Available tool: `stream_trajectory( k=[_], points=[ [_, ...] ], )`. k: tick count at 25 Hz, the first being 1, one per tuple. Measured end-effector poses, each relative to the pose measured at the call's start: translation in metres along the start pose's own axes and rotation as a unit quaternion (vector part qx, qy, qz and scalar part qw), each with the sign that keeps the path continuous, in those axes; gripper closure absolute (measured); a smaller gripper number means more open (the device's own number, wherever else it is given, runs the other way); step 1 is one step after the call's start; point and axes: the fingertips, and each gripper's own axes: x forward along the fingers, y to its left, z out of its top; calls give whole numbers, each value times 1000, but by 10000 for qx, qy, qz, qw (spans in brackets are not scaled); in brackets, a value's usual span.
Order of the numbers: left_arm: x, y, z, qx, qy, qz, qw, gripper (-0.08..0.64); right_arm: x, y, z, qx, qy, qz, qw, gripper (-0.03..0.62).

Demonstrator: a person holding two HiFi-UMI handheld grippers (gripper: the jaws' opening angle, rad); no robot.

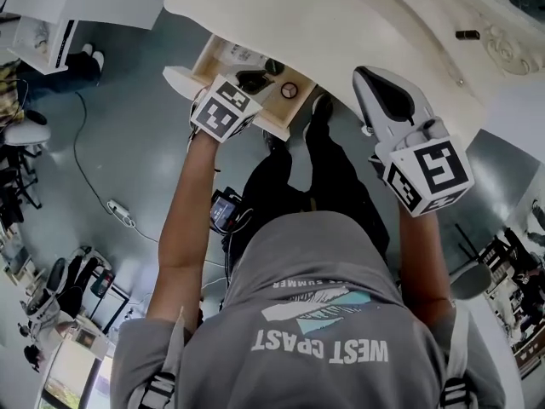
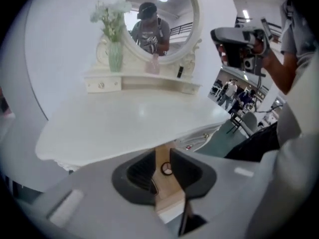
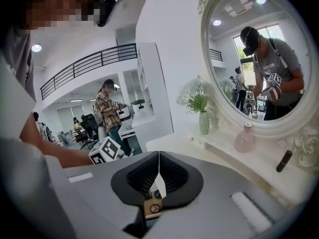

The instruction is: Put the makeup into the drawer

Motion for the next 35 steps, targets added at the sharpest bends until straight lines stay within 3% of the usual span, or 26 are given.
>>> stream_trajectory(
  k=[5, 8, 12, 19, 25, 30, 32, 35],
  points=[
    [-70, -2, 31, 146, -803, 449, 9957, 554, -14, 14, 28, -282, -370, -45, 9989, 591],
    [-123, -22, 61, 159, -1417, 594, 9880, 558, -43, 26, 53, -498, -486, -110, 9975, 591],
    [-188, -36, 97, 153, -2173, 701, 9735, 558, -68, 38, 83, -721, -635, -166, 9952, 591],
    [-295, -39, 121, 648, -3080, 1378, 9391, 558, -86, 80, 126, -1020, -1146, -32, 9882, 591],
    [-380, -57, 130, 920, -3712, 1857, 9051, 558, -110, 112, 152, -1305, -1362, -2, 9820, 592],
    [-425, -73, 132, 1014, -4060, 2004, 8858, 558, -125, 129, 169, -1601, -1517, -93, 9753, 592],
    [-434, -77, 130, 1136, -4092, 2092, 8808, 558, -128, 132, 172, -1638, -1564, -119, 9740, 592],
    [-439, -81, 125, 1199, -4011, 2134, 8827, 558, -131, 135, 172, -1651, -1579, -154, 9734, 592]
  ],
)
